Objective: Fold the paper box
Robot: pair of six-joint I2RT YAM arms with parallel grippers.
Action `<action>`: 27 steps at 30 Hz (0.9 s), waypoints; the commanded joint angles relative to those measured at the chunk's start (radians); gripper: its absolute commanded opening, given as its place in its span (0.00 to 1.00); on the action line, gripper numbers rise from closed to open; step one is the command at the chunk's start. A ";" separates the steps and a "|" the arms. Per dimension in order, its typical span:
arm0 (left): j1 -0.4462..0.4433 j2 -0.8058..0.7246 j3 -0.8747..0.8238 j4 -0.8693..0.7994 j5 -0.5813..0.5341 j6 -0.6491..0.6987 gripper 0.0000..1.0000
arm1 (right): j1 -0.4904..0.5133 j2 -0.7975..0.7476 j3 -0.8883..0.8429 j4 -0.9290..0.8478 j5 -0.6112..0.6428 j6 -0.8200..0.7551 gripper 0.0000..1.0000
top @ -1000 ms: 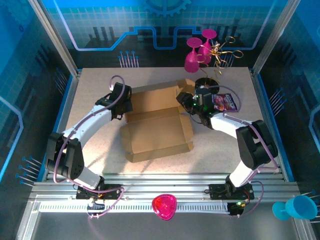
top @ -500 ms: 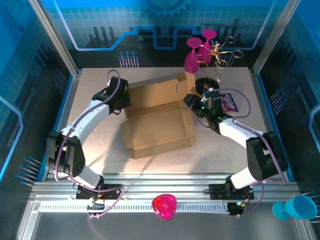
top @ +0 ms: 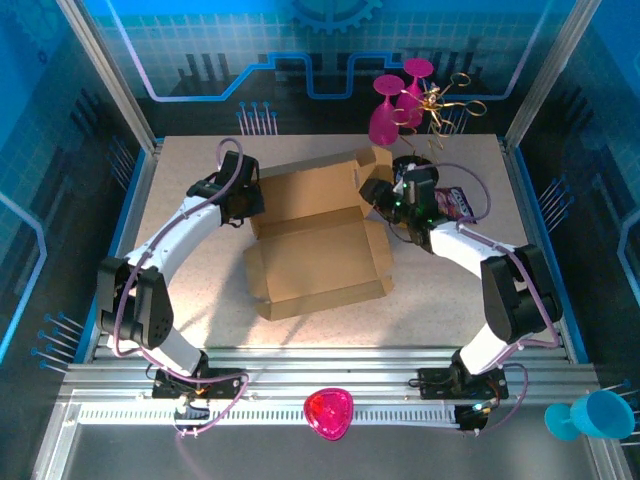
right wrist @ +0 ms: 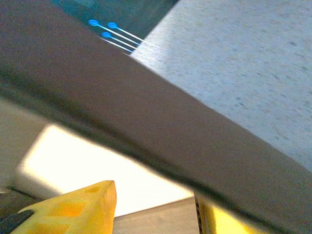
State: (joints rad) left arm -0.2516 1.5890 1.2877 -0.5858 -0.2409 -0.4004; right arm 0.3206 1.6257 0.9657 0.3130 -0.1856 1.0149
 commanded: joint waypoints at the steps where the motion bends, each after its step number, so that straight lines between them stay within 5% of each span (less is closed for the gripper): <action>1: 0.002 0.002 0.033 -0.019 0.023 0.000 0.00 | 0.020 -0.005 0.044 -0.037 -0.025 -0.039 0.49; 10: 0.002 0.003 0.041 -0.013 0.037 -0.021 0.00 | 0.046 0.042 0.058 -0.120 -0.066 -0.038 0.42; 27: 0.005 -0.016 0.031 0.017 0.092 -0.083 0.00 | 0.118 0.072 0.014 -0.015 -0.091 0.036 0.35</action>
State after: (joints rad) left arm -0.2504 1.5898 1.2877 -0.6014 -0.2066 -0.4370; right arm 0.4191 1.6844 0.9981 0.2893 -0.2699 1.0401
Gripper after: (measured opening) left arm 0.068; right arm 0.358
